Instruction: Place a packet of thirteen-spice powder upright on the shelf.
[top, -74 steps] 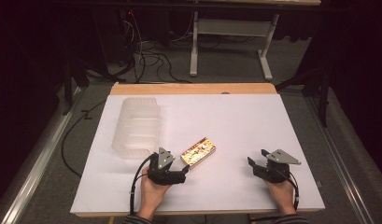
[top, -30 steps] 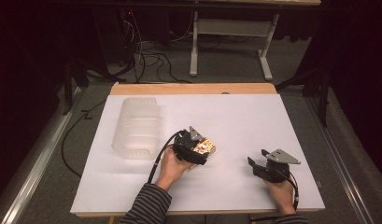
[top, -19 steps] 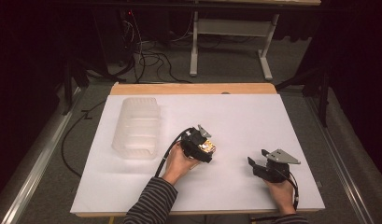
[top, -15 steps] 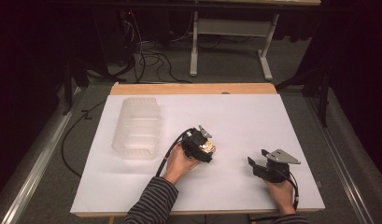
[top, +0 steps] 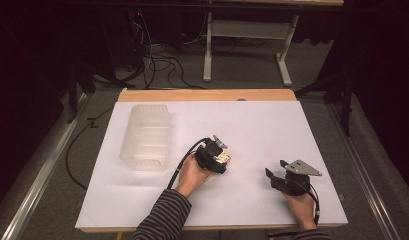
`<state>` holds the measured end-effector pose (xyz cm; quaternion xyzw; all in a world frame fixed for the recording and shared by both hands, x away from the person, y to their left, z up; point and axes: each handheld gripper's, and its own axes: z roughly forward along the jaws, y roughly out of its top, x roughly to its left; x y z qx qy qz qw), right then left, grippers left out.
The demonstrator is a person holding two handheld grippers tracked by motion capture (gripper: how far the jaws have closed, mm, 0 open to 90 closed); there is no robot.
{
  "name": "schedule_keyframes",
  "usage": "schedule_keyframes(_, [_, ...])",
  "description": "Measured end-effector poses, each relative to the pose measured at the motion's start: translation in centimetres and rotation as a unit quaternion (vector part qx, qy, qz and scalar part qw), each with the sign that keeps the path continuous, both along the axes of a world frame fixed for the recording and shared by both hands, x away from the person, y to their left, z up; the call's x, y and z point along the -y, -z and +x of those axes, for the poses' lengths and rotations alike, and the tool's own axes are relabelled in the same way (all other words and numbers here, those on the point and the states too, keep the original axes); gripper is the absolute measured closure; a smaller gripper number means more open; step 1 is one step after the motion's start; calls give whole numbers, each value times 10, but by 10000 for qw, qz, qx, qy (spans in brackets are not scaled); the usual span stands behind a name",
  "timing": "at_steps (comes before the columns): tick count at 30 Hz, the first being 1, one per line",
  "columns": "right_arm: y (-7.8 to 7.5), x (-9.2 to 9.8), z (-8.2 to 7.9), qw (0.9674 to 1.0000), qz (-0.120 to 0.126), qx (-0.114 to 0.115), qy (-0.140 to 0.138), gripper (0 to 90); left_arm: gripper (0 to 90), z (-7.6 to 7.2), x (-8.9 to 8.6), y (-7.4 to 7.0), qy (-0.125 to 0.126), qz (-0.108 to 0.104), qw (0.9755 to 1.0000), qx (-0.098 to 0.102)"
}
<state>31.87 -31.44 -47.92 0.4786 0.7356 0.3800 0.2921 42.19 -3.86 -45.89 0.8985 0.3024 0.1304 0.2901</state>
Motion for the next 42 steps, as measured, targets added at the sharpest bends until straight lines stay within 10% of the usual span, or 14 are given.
schedule_keyframes(42, [0, 0, 0, 10000, -1, 9, -4, 352, 329, -39, -54, -59, -396, -982, 9900, 933])
